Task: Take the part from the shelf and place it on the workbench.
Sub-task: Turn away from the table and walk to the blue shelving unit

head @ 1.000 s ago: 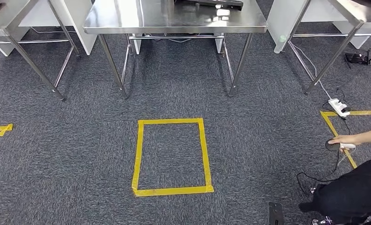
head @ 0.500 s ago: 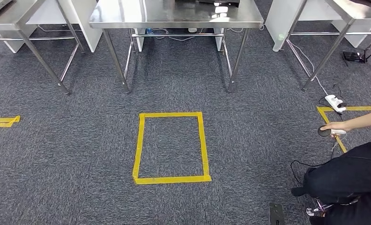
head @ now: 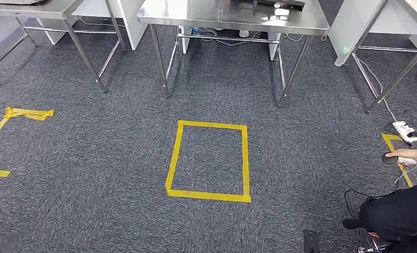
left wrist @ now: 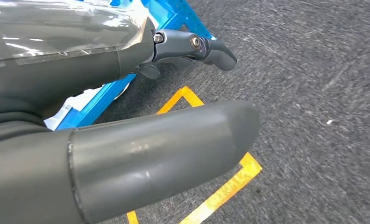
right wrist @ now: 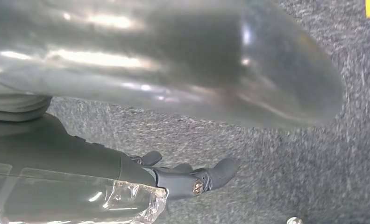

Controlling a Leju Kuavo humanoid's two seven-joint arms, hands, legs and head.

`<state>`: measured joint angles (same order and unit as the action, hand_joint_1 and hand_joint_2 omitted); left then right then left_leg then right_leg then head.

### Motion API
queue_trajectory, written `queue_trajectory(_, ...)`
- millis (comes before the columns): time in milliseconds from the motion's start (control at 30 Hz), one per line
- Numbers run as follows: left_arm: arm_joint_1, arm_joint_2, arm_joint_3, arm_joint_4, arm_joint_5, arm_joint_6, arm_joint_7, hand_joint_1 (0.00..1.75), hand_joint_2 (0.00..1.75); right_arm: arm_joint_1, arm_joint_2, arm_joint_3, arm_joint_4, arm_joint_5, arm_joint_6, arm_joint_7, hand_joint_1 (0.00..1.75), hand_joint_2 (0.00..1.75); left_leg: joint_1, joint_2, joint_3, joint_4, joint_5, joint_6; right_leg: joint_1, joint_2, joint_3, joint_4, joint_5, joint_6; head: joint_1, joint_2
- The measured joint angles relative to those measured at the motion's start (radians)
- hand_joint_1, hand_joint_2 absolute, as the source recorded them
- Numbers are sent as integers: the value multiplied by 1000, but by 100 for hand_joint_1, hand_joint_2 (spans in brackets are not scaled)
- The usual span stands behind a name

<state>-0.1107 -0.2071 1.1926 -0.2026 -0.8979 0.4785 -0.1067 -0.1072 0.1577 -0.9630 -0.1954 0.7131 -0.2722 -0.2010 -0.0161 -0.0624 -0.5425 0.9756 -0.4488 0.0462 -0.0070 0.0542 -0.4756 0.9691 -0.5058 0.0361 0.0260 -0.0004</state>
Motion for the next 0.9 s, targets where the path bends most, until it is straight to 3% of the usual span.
queue_trajectory(67, 2, 0, -2, 0, -1, 1, -1, 0, 0, 1, 1, -4, 0, -1, 0, -1, 0, 0, 0, -15, -9, 2, 8, -11, 0, -11, 1, -8, 5, -11, 0, 0)
queue_trajectory(133, 4, 2, -3, 0, 1, 5, -1, 0, 0, -1, 4, -7, 0, 1, 0, -3, 0, 0, 2, -8, -24, 24, -7, -22, -5, -30, 0, -12, 13, -23, -2, 0)
queue_trajectory(200, 3, 3, -3, 0, 4, 11, -1, 0, 0, -1, 6, -8, -1, 4, 0, -7, 0, 0, 7, 26, -69, 120, -67, -34, -9, -52, -4, -15, 18, -34, -6, 0)
queue_trajectory(267, 2, 3, -3, 0, 6, 15, -1, 0, 0, 1, 6, -9, -1, 5, 1, -10, 0, 0, 16, 47, -133, 257, -131, -47, -7, -75, -11, -14, 19, -37, -8, 0)
queue_trajectory(300, 4, 3, -3, 0, 6, 17, 0, 0, 0, 2, 7, -9, -1, 5, 2, -11, 0, 0, 21, 51, -150, 298, -142, -52, -6, -87, -15, -14, 19, -37, -8, 0)
queue_trajectory(333, 5, 3, -3, 0, 6, 18, 0, 0, 0, 2, 7, -9, -1, 5, 4, -11, 0, 0, 25, 56, -146, 299, -133, -56, -6, -100, -17, -13, 19, -37, -8, 0)
queue_trajectory(400, 7, 4, -2, 0, 5, 20, 1, 0, 0, 1, 8, -10, -1, 5, 8, -12, 0, 0, 32, 79, -81, 191, -77, -60, -6, -122, -15, -13, 18, -36, -8, 0)
queue_trajectory(467, 3, 4, -3, 0, 3, 21, 1, 0, 0, -1, 9, -10, -1, 4, 10, -12, 0, 0, 31, 123, -5, 56, -35, -55, 0, -141, -11, -10, 16, -30, -7, 0)
queue_trajectory(533, 1, 4, -3, 0, 2, 21, -1, 0, 0, -3, 9, -11, -1, 4, 10, -12, 0, 0, 23, 136, 15, 10, -28, -42, 7, -159, -8, -7, 14, -19, -4, 0)
queue_trajectory(600, 2, 4, -4, 0, 4, 24, -3, 0, 0, -6, 10, -13, -1, 4, 10, -12, 0, 0, 20, 114, 8, 7, -20, -25, 5, -173, -8, -5, 13, -8, -1, 0)
queue_trajectory(667, 2, 4, -3, -1, 8, 30, -6, 0, 0, -7, 11, -14, -1, 7, 10, -10, 0, 0, 23, 95, 5, -1, -9, -7, 1, -138, -30, 37, -15, -4, 0, 0)
queue_trajectory(733, 0, 4, -3, -1, 10, 36, -10, 0, 0, -4, 10, -14, -1, 15, 10, -5, 0, 0, 24, 72, -2, -4, -1, 4, -4, -81, -89, 165, -76, -10, 1, 0)
queue_trajectory(800, 1, 3, -3, -1, 16, 41, -12, 0, 0, 0, 7, -14, -1, 30, 10, 1, 0, 0, 23, 45, -10, -3, 3, 8, -5, -61, -151, 295, -120, -10, 2, 0)
queue_trajectory(833, 1, 2, -3, -1, 19, 45, -12, 0, 0, 2, 6, -14, -1, 37, 10, 4, 0, 0, 22, 31, -11, -2, 5, 7, -5, -59, -160, 311, -118, -3, 2, 0)
queue_trajectory(867, 2, 2, -2, -1, 22, 48, -12, 0, 0, 2, 5, -14, -1, 44, 10, 6, 0, 0, 22, 17, -11, -1, 6, 6, -6, -56, -146, 281, -99, 6, 2, 0)
queue_trajectory(900, 2, 1, -2, -1, 24, 50, -12, 0, 0, 2, 4, -14, -1, 51, 10, 8, 0, 0, 23, 4, -11, 0, 7, 4, -8, -49, -116, 215, -68, 15, 2, 0)
